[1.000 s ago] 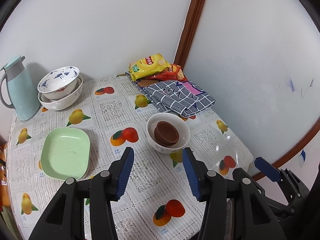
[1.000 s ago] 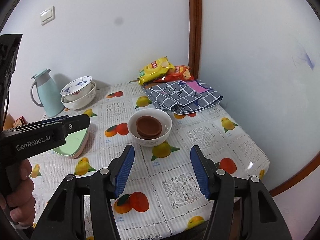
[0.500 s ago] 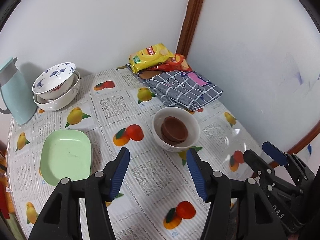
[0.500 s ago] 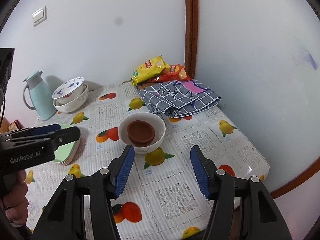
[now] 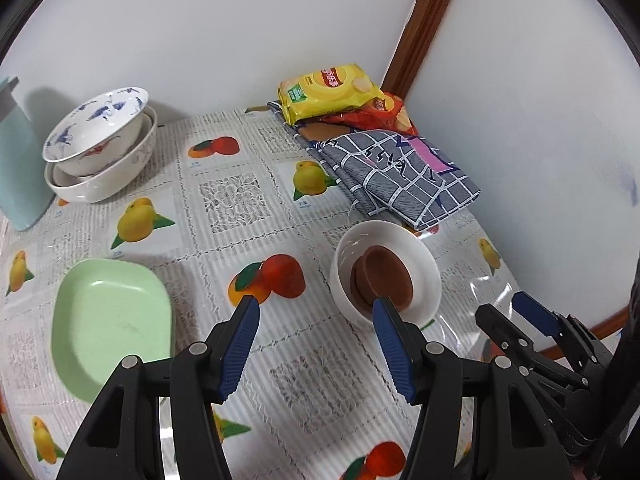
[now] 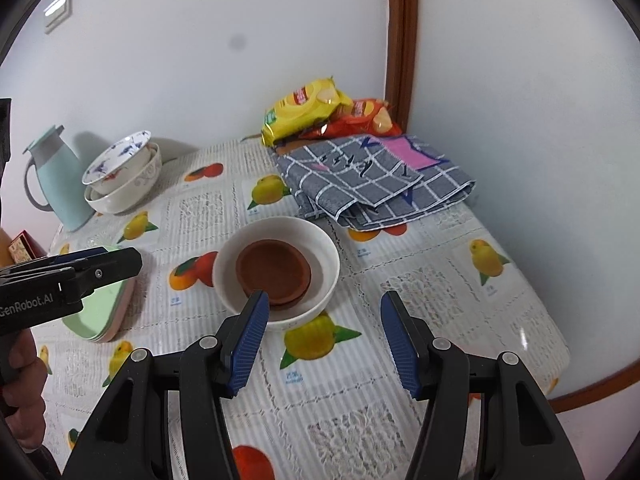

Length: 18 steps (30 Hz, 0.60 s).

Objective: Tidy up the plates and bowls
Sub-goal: 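Move both grippers toward the rim of the white bowl, then close both grippers on the white bowl rim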

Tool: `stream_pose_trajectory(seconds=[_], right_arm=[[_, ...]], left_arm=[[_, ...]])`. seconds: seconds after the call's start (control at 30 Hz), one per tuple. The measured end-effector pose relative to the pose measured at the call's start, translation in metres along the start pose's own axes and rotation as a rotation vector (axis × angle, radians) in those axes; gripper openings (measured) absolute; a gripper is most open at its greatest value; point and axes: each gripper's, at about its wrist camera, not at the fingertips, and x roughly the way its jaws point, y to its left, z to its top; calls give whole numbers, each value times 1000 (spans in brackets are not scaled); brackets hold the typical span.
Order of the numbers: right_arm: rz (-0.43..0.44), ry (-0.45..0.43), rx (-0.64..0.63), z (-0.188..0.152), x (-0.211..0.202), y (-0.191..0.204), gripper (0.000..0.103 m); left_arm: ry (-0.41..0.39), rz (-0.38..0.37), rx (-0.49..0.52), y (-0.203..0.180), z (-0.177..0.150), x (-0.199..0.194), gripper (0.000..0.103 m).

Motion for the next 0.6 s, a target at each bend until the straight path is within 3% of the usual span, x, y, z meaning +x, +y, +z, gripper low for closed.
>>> stream_pose_trajectory(seconds=[0.27,0.6], right_arm=[[1,59,12,10,48,-8,58],[7,138,40,15,96,-19,47]], left_arm=[[58,1,17,-7,16,43,57],[139,14,24,-12,30,91,55]])
